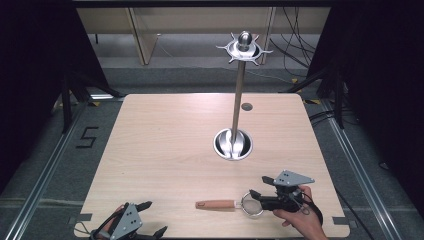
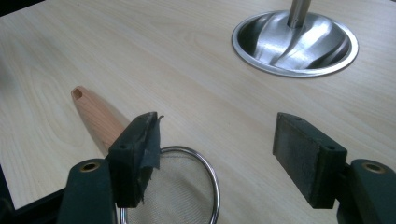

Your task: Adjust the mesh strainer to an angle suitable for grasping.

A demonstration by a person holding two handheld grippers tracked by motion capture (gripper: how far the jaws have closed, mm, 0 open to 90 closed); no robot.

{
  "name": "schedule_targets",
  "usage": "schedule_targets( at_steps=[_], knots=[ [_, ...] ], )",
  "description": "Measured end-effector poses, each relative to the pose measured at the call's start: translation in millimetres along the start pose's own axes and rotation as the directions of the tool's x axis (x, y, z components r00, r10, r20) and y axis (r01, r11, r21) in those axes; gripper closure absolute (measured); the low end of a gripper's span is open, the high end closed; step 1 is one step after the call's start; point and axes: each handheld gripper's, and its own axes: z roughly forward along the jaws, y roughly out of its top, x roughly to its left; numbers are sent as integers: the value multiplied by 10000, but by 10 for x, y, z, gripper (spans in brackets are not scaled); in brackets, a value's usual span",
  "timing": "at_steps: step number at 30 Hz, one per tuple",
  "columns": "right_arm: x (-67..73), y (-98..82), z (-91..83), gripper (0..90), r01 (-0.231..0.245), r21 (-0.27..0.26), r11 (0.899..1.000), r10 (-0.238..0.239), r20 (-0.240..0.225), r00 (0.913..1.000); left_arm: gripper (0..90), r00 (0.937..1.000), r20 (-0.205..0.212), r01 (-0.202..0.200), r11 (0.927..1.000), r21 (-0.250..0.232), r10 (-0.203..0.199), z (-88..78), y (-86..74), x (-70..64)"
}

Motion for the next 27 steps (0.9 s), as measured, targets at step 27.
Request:
schedule_targets(
  at_steps=[27],
  knots=[
    [280,134,214,307,1413,694,9875,-1356,-811,9874,152,9999,12,-157,9998,136,157,15,-7,5]
  ],
)
